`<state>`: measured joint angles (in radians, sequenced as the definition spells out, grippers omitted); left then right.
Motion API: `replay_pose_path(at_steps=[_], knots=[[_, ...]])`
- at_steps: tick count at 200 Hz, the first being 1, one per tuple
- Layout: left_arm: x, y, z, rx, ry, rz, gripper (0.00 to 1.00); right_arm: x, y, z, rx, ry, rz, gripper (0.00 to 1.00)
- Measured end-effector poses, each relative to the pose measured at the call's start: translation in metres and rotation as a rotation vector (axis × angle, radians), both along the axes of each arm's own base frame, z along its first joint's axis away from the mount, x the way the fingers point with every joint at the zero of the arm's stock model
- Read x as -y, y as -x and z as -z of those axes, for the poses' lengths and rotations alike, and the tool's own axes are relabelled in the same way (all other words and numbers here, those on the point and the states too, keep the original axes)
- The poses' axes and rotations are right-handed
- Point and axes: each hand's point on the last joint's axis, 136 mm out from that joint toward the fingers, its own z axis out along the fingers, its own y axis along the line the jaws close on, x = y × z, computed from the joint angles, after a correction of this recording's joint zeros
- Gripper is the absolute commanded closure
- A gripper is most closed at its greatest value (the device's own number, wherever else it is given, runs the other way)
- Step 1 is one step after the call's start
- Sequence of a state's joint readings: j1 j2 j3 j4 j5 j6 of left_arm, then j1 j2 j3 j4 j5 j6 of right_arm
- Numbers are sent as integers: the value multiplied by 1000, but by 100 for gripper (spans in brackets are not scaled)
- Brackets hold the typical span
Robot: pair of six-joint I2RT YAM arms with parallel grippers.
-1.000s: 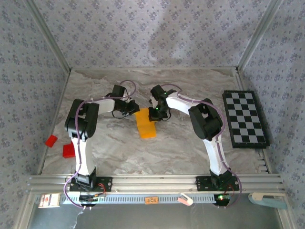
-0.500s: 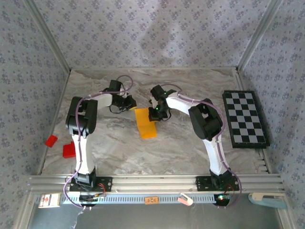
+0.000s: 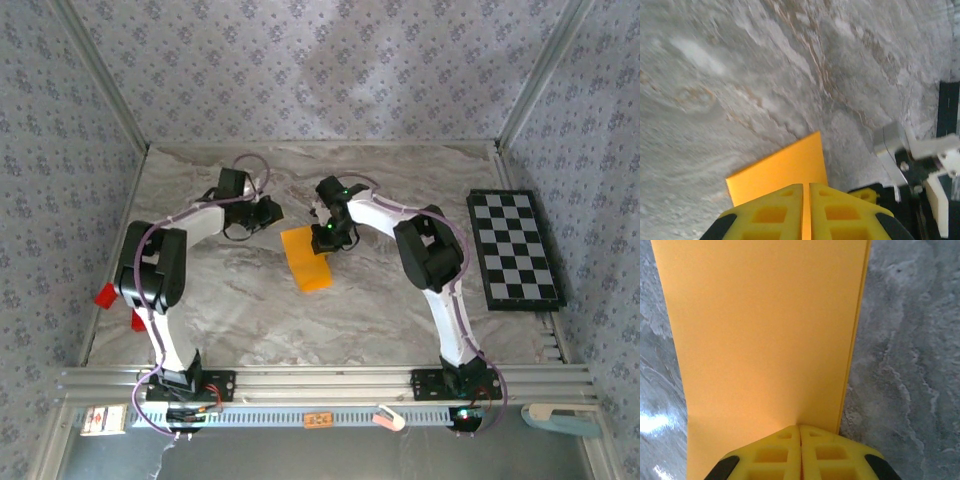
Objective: Fold a paper plane with a square sheet of paper (pick it up from the middle)
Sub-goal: First fold in half a square sheet of paper at the center of the table.
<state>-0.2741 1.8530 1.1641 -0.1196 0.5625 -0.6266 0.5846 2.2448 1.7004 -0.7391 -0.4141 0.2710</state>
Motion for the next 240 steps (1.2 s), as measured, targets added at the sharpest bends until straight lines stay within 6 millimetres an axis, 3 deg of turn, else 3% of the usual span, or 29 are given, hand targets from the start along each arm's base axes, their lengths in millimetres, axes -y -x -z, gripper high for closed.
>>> replay_pose_path(at_steps=[43,96,123,149,192,240], knots=[[23,23,23,-87,2,42,88,2,-1,-1,-19,-7,-62,91],[33,38,45,-173,35,38,88,13,-10,-1,-37,8,-46,91],[40,61,55,-219,52,29,89,13,-10,-1,-47,12,-26,91],[51,81,53,-245,72,28,88,14,-10,0,-59,15,-1,91],[67,95,50,-250,97,42,89,14,-10,1,-71,17,29,91],[62,110,64,-281,82,37,89,14,-10,1,-77,15,48,91]])
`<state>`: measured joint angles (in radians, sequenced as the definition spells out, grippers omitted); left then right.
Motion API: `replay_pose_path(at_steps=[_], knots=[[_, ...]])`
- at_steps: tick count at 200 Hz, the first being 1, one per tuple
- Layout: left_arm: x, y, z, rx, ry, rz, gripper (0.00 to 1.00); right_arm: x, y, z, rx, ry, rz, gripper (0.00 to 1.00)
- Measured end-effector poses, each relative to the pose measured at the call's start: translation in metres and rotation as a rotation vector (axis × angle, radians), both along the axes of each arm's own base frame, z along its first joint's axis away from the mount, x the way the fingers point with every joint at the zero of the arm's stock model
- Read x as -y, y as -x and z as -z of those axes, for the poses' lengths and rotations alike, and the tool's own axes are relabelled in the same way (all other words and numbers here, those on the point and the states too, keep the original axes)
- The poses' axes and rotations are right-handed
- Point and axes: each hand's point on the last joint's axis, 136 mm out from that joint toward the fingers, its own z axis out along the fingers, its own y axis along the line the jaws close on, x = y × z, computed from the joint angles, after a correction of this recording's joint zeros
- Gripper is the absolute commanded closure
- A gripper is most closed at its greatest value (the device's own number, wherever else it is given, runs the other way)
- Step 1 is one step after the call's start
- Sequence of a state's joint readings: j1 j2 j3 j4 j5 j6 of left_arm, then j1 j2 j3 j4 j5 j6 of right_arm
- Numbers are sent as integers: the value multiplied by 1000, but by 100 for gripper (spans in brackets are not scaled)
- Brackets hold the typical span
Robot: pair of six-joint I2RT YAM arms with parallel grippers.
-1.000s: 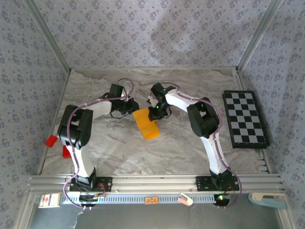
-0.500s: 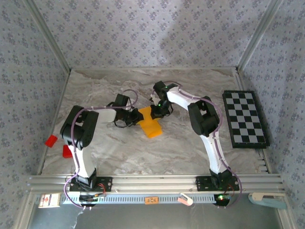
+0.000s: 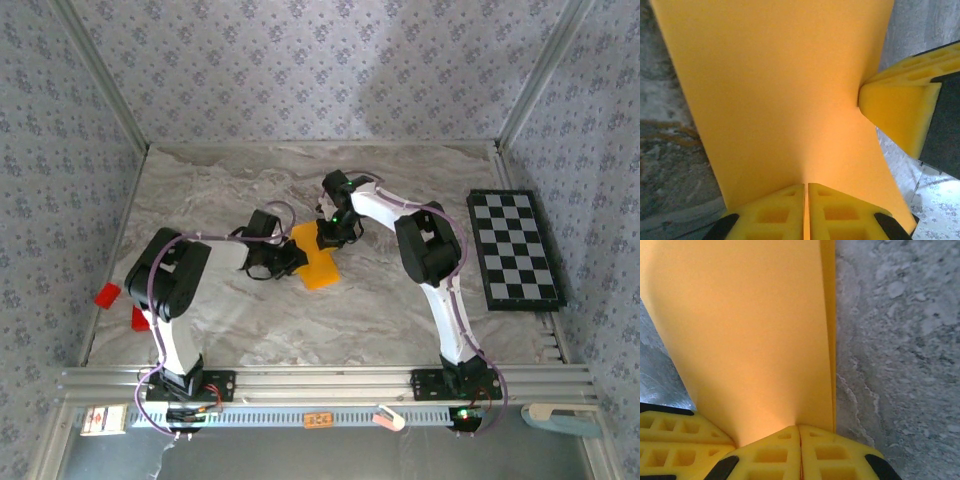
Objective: Fold a paper plane with a square sheet of paper (pick it up from the middle)
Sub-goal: First fold in half a square sheet of paper at the center of the table.
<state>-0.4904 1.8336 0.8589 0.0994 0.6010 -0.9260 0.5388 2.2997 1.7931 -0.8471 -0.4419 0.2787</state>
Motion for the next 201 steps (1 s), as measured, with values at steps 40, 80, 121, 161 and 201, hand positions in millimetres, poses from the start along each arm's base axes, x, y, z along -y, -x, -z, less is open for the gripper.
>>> replay_pose_path(at_steps=[40,80,121,161,201], knots=[[-8,10,2,37,-40,13,89,0,0,0,-4,0,17,92],[-27,34,1,50,-128,33,89,1,0,0,-5,-2,34,92],[-23,34,-29,119,-93,26,88,1,0,0,-6,-4,44,92],[-2,20,-37,153,-53,40,89,1,0,0,-5,-5,45,92],[9,27,-9,83,-70,78,89,1,0,0,-4,-8,49,92]])
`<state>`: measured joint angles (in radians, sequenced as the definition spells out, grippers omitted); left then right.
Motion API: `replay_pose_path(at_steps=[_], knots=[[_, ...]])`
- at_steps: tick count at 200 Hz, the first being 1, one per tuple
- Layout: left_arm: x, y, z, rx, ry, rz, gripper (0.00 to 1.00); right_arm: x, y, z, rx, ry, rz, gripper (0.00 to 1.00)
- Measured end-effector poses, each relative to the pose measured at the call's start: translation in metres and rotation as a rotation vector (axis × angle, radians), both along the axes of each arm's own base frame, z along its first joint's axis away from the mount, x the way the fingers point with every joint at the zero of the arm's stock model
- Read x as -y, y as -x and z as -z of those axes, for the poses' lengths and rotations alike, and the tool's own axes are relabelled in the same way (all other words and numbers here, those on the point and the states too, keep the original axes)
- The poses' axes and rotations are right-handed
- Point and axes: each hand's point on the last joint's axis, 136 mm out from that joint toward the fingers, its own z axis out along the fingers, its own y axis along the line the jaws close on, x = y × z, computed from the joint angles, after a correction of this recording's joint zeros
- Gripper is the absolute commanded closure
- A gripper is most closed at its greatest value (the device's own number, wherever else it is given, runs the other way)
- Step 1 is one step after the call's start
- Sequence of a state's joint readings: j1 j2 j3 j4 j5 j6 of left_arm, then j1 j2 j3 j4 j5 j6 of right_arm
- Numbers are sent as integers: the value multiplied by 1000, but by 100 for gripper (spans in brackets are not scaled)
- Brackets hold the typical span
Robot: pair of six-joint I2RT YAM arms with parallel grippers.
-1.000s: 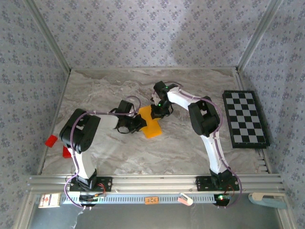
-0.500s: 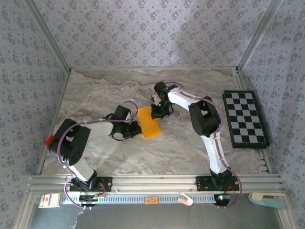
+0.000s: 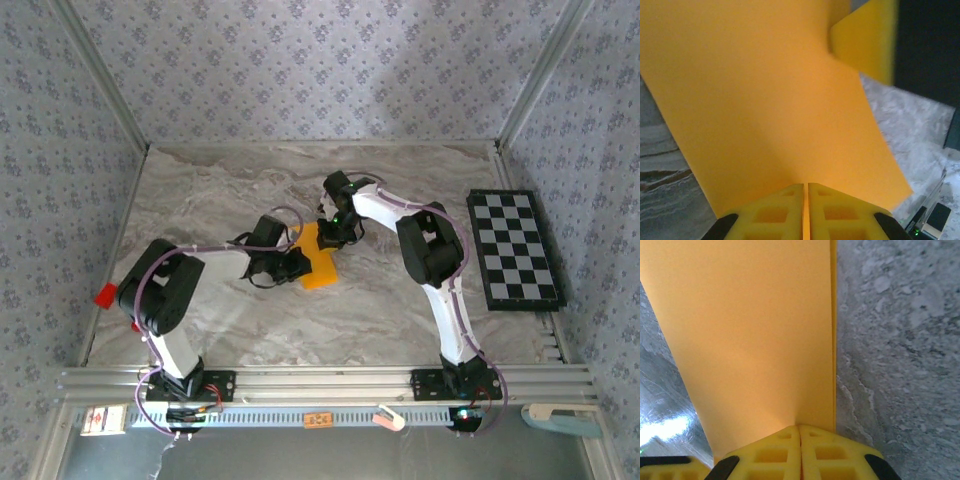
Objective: Fold a paper plane with a square sheet of paper (pick it up from the middle)
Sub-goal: First fold in half a square sheet of paper at the center of the table.
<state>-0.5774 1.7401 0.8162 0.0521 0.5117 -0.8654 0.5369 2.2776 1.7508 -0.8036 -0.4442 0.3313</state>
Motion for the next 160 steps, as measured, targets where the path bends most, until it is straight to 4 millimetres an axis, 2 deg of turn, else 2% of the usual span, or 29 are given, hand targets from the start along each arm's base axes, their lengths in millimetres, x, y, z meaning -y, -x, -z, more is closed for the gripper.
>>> replay_pose_path(at_steps=[43,160], knots=[[-8,12,13,-45,-45,9,89,0,0,0,-2,0,1,92],[-32,47,14,-2,-146,96,90,0,0,0,-2,0,2,92]])
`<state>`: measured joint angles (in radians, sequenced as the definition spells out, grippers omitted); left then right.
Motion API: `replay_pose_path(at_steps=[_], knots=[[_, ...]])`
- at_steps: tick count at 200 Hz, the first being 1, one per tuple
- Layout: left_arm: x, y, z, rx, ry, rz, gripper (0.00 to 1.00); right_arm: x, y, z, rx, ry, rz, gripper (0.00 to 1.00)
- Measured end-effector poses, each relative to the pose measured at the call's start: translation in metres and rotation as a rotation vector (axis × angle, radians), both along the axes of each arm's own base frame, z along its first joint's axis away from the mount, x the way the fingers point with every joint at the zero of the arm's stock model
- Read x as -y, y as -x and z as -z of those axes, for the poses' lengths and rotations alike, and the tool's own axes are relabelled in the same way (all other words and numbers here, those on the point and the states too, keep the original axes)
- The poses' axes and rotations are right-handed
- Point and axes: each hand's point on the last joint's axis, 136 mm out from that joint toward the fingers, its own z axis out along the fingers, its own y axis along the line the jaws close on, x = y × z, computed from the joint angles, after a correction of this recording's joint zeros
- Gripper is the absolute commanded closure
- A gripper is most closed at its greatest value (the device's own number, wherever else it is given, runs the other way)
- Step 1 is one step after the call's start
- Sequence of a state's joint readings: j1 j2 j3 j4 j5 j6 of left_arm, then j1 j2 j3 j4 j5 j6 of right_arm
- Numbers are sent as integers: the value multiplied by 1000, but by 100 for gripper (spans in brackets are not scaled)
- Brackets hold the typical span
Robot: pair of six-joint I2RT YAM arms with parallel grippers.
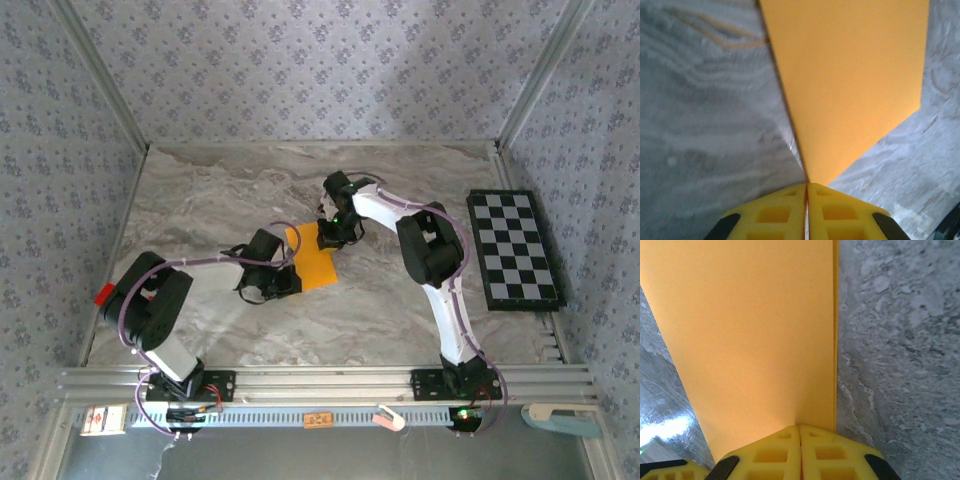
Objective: Fold a paper plane with a square sheet of paper (pick it up from the middle)
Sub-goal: First fold in half a square sheet of paper at the center of the table.
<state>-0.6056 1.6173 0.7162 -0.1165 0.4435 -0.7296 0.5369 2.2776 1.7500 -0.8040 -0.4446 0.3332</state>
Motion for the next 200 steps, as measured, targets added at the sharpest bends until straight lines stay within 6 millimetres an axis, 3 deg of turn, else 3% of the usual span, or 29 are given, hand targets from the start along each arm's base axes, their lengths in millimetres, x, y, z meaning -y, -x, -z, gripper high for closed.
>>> replay_pose_path(at_steps=[30,52,74,102,135,200], knots=[[-6,4,-5,-10,-50,24,90,0,0,0,0,0,0,92],[-6,-6,-19,25,-49,19,90,0,0,0,0,0,0,92],[-10,-32,-36,79,-17,-35,90,0,0,0,0,0,0,92],[-20,-81,-46,117,39,-130,91,-1,-1,-2,9,-3,-14,91],[-16,-121,-41,120,89,-163,91,-2,-1,-3,14,-7,-64,91],[-22,-146,-18,75,92,-196,93,-1,-5,-6,18,-22,-118,90]])
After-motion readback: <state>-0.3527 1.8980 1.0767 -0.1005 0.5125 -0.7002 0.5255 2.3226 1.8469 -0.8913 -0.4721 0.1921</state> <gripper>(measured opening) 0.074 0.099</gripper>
